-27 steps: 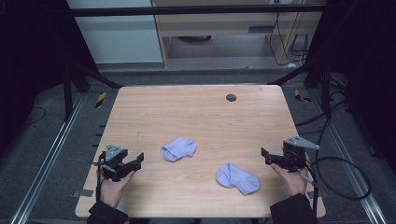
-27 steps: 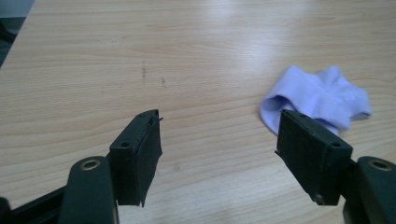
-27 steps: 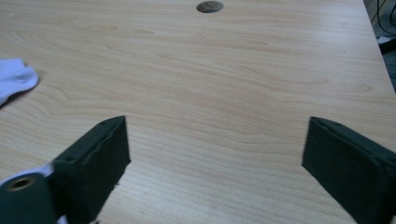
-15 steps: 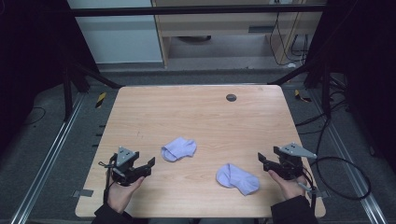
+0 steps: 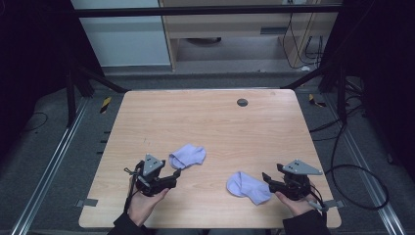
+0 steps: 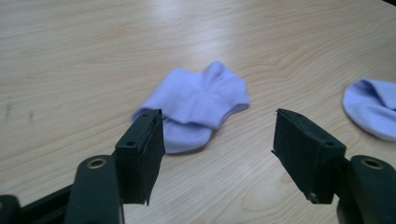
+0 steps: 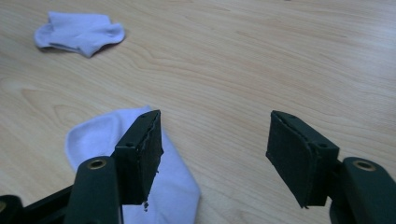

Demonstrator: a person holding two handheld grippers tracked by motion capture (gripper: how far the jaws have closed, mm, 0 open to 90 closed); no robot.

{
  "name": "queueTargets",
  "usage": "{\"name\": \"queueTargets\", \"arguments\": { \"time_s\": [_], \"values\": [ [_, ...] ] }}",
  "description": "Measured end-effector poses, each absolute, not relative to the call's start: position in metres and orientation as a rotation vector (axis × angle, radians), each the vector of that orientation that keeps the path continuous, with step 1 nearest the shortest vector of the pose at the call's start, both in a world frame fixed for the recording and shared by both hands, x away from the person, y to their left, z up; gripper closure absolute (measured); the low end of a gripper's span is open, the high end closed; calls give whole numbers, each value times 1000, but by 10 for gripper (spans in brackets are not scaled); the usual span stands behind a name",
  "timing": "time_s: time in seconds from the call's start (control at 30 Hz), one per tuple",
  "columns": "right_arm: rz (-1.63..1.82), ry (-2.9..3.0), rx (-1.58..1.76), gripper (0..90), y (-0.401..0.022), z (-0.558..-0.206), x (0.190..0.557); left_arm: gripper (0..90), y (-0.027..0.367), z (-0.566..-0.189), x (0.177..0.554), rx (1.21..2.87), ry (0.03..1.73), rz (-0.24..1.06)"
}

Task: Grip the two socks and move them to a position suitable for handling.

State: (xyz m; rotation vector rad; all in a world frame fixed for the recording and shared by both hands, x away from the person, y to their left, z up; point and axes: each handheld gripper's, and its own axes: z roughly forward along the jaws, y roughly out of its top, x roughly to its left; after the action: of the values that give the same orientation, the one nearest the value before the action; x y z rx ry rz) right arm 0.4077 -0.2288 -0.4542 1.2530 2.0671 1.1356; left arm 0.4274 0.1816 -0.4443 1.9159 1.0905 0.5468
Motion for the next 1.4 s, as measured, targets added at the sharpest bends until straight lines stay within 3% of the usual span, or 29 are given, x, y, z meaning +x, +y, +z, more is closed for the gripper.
{"name": "queueTargets", "arguments": {
  "time_s": [0.53, 1.4],
  "values": [
    [1128, 2223, 1177, 462, -208, -464, 397, 417, 111, -452, 430, 2020, 986, 472],
    [1064, 2404, 1149, 578, -200, -485, 388, 530, 46, -476, 430, 2115, 939, 370]
  ]
}}
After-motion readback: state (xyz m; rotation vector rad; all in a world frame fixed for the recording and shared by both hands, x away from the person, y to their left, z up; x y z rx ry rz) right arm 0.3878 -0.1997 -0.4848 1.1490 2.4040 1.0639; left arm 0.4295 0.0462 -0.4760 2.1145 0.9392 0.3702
